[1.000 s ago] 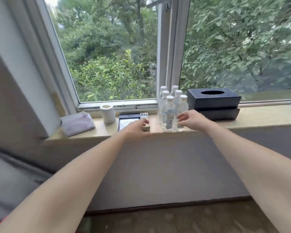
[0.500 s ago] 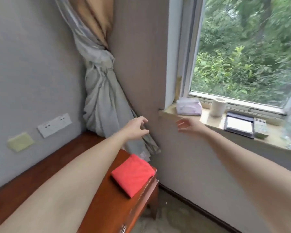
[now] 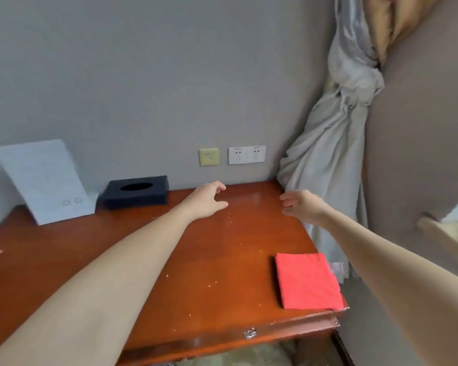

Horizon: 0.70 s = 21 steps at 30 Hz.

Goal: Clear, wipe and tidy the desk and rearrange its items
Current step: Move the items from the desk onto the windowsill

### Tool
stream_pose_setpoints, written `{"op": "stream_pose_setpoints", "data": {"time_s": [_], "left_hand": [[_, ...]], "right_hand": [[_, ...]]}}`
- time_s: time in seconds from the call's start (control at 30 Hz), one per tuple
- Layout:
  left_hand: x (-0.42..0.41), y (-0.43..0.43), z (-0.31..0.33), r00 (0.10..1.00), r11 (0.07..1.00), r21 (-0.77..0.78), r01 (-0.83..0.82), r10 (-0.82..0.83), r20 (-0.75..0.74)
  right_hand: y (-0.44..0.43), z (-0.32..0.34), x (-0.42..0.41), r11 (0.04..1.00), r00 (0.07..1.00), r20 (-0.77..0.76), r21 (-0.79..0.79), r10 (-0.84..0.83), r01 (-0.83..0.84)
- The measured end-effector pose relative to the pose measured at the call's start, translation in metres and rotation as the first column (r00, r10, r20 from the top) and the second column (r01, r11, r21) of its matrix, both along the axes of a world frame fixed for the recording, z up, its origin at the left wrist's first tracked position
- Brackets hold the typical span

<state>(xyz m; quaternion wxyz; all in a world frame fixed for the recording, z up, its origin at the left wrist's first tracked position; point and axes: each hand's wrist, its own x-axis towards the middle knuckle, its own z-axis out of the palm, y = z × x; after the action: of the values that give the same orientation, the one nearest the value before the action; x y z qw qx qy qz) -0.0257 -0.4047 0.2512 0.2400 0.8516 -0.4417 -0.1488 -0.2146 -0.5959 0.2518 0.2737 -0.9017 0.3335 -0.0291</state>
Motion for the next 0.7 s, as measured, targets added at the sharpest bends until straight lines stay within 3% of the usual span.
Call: {"op": "stream_pose_setpoints", "data": {"time_s": [0.13,0.47,0.7], "left_hand": [[0.012,0.044,-0.005,0.99,0.99,0.017,-0.142,0.142,-0.006],[0.053,0.13,-0.035,0.892,0.893,0.047,-0.447,0.449,-0.055],[0.116,0.147,-0.044,0.857,0.86,0.029,-0.51,0.511,-0.068]], "right_hand": [[0.017,-0.012,0.041,0.988,0.988,0.012,0.017,0.156,-0.156],[0.05,-0.038,0.127,0.931,0.932,-0.042,0.073,0.36,-0.357],[0.074,-0.05,0.216,0.887,0.885,-0.075,0.081,0.459,-0.454]]}}
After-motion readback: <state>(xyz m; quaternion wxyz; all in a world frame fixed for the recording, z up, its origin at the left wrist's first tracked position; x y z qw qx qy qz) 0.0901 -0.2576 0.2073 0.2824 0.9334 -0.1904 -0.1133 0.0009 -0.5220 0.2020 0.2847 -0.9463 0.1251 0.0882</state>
